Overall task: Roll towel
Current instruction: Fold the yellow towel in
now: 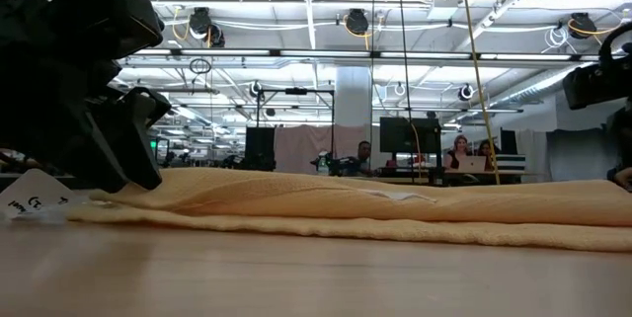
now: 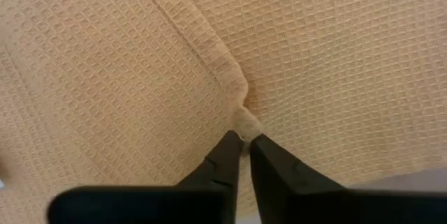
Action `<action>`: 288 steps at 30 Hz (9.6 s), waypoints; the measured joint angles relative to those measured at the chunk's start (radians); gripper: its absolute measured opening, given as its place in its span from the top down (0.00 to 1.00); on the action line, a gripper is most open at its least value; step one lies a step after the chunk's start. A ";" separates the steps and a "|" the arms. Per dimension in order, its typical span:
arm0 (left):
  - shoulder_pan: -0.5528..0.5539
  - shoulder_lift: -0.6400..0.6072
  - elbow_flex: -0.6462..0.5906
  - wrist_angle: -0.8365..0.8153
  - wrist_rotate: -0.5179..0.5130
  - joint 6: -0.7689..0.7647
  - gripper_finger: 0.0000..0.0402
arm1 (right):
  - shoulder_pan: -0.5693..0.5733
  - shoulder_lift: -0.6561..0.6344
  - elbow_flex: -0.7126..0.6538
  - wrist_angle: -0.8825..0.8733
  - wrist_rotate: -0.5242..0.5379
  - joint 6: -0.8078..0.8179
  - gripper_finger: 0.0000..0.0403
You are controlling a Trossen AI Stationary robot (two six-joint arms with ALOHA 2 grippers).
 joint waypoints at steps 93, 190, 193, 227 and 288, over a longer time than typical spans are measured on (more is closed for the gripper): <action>-0.004 -0.108 -0.011 -0.062 -0.056 0.017 0.55 | 0.397 0.030 0.160 0.289 0.252 0.500 0.70; -0.086 -0.047 -0.085 0.314 -0.048 -0.647 0.97 | -0.682 0.512 0.346 1.077 -0.051 -0.765 1.00; -0.086 -0.047 -0.085 0.313 -0.050 -0.647 0.97 | -0.699 0.538 0.385 1.031 -0.097 -0.800 1.00; -0.177 -0.047 -0.085 0.350 -0.040 -0.734 0.96 | -0.707 0.832 0.553 1.033 -0.140 -0.760 1.00; 0.744 0.035 -0.034 0.012 0.158 0.322 0.72 | -0.284 0.908 0.369 1.483 0.371 -0.693 1.00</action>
